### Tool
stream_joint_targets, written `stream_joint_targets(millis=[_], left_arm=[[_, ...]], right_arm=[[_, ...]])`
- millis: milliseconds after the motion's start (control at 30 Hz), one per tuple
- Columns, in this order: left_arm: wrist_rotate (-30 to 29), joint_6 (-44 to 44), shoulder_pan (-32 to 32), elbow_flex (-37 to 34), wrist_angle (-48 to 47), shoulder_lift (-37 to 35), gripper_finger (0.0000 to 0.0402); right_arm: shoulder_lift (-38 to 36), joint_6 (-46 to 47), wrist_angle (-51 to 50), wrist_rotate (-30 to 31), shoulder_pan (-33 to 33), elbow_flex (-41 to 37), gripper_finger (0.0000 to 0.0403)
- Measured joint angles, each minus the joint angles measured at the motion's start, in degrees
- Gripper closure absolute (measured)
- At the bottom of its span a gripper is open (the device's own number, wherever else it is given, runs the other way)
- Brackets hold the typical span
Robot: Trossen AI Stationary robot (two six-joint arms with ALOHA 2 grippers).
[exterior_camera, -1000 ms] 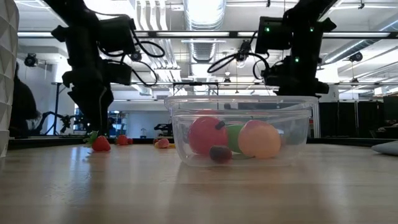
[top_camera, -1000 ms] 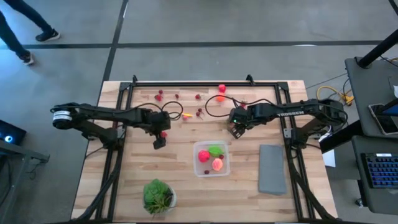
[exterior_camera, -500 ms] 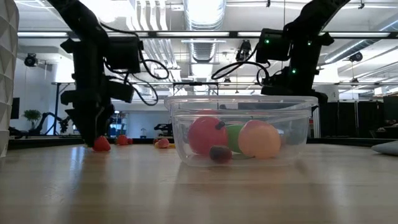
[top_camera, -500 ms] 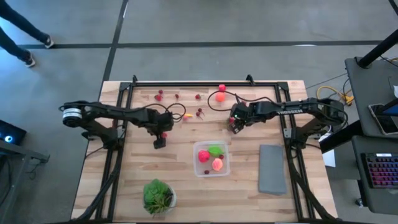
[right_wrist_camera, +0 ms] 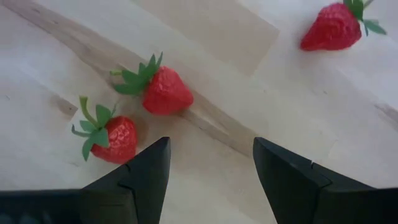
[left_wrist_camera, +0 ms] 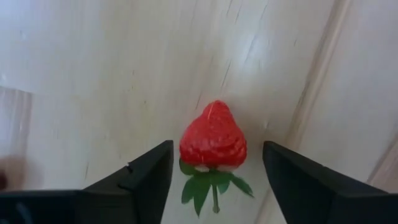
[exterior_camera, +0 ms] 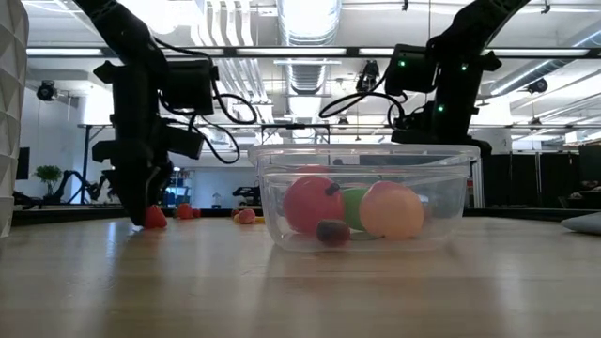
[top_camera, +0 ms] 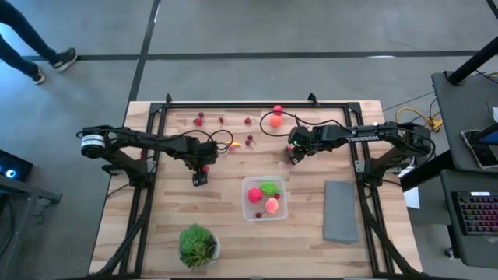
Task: Pick and placing Produce into tupperware
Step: Put the red strawberry into the transparent bin
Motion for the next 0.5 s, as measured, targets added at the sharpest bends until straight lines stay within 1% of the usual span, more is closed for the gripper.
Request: stream_joint_targets(millis=[233,500], left_arm=[[0.00,-0.02,0.00,-0.02,2.27,0.02,0.0207],[0.02,-0.02,0.00,-0.11,2.10,0.76,0.0251]], right_arm=[[0.00,-1.40,0.81,-0.04,-0.42,-0.16,0.0181],[0.00,-1.60,0.68,-0.22,-0.42,-0.88,0.0181]])
